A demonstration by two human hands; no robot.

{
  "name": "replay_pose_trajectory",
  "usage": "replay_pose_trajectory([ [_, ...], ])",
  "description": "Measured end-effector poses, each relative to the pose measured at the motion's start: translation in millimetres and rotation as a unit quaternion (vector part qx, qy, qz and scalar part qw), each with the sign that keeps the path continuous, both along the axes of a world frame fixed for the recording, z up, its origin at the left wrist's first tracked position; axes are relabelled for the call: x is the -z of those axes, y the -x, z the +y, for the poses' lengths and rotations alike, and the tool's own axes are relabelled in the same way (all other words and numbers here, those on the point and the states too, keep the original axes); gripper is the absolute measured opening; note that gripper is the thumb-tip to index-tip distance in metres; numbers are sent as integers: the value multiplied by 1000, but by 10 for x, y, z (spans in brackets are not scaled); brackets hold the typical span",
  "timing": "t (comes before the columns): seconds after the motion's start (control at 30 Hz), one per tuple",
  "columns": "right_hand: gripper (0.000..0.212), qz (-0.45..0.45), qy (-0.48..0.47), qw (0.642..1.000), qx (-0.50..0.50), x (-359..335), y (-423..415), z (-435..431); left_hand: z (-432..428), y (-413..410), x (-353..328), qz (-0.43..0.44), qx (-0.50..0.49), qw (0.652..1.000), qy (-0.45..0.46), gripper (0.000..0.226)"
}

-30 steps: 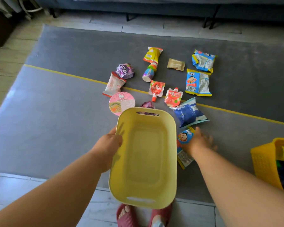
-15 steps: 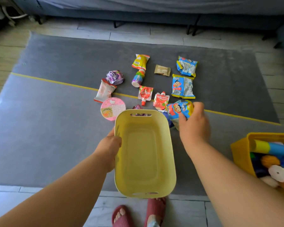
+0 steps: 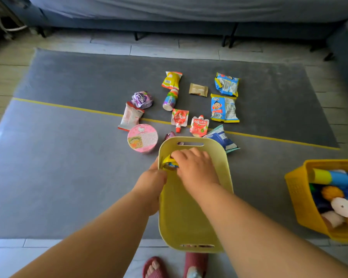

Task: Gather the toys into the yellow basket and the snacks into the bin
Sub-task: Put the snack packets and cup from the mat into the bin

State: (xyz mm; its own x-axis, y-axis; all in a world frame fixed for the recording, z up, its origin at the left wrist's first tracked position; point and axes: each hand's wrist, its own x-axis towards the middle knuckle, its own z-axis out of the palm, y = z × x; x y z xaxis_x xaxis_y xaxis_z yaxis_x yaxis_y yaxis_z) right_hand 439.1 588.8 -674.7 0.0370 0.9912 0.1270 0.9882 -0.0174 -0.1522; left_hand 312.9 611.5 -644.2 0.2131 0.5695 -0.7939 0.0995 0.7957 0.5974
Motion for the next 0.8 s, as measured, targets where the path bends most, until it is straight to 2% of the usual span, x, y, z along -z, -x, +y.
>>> replay_pose_trajectory([
  [0.13,35,-34,43,999,0,199,12,137,-51,20,-2,-41,-1,999,27,58],
  [0.23,44,-51,22,998,6,214,-31,191,-22,24,25,-42,-27,998,49,54],
  [0.3,50,9,-46,999,-12,147,-83,225,-10,22,24,-35,-43,997,56,51],
  [0.37,38,107,-124,986,-5,-27,-180,323,6,31,10,-23,-47,997,61,51],
  [0.47,20,233,-170,947,143,-163,-559,573,60,18,18,4,-43,996,79,51],
  [0.53,25,282,-93,913,281,-58,-915,702,98,-28,4,15,-43,996,83,52],
  [0.6,45,252,86,889,373,131,-1225,745,145,-92,13,11,-46,996,77,55],
  [0.63,55,228,173,878,383,255,-1329,755,167,-129,27,10,-51,996,74,56],
  [0.7,68,216,274,858,377,453,-1444,752,194,-188,49,13,-52,996,73,55],
  [0.8,78,225,328,844,360,665,-1500,832,236,-245,97,21,-34,996,74,56],
])
